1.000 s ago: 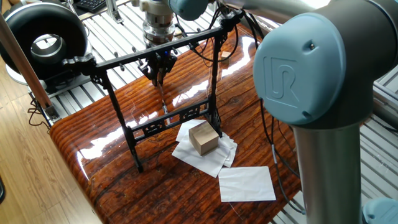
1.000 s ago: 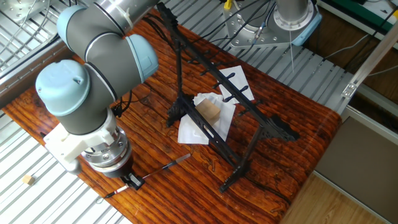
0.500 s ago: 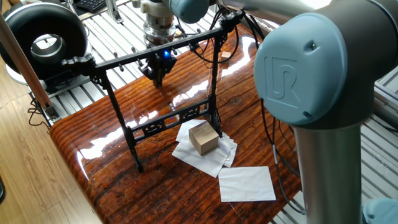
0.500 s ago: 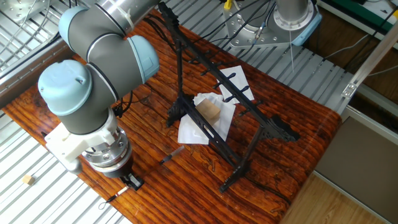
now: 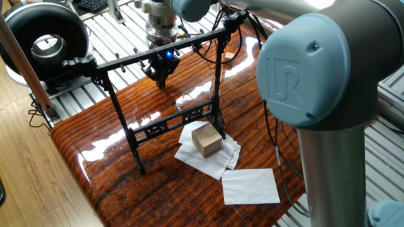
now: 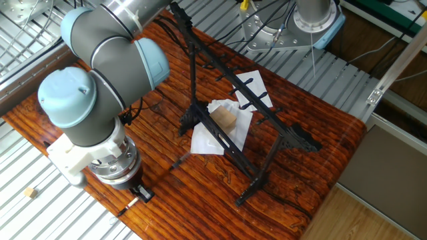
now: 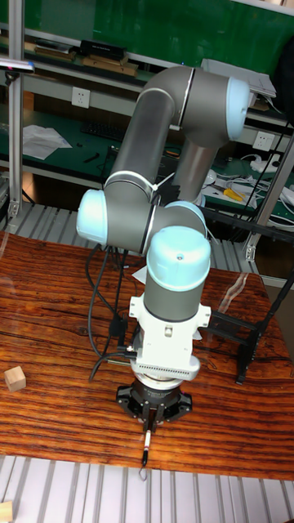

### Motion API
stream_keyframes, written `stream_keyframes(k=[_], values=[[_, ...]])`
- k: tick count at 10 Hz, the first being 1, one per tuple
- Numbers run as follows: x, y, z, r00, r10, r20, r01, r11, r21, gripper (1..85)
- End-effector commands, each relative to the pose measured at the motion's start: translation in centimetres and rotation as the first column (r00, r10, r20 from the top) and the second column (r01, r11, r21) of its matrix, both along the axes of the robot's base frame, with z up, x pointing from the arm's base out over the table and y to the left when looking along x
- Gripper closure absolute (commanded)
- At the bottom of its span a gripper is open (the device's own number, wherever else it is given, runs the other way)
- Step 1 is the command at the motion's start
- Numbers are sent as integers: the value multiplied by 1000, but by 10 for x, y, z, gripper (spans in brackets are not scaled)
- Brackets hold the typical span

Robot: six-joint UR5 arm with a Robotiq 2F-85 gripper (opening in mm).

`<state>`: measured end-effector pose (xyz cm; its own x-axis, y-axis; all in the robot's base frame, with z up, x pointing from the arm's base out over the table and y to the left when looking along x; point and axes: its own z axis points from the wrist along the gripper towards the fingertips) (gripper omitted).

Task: Place the brush on the pen rack

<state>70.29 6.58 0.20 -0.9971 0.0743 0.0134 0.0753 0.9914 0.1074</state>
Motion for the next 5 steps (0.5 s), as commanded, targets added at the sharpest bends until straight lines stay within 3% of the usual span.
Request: stream_keyframes(k=[1,5], values=[[-1,1,8,999,16,-30,-16,1000,-1,847],[4,4,9,1000,25,-9,-25,1000,11,847]])
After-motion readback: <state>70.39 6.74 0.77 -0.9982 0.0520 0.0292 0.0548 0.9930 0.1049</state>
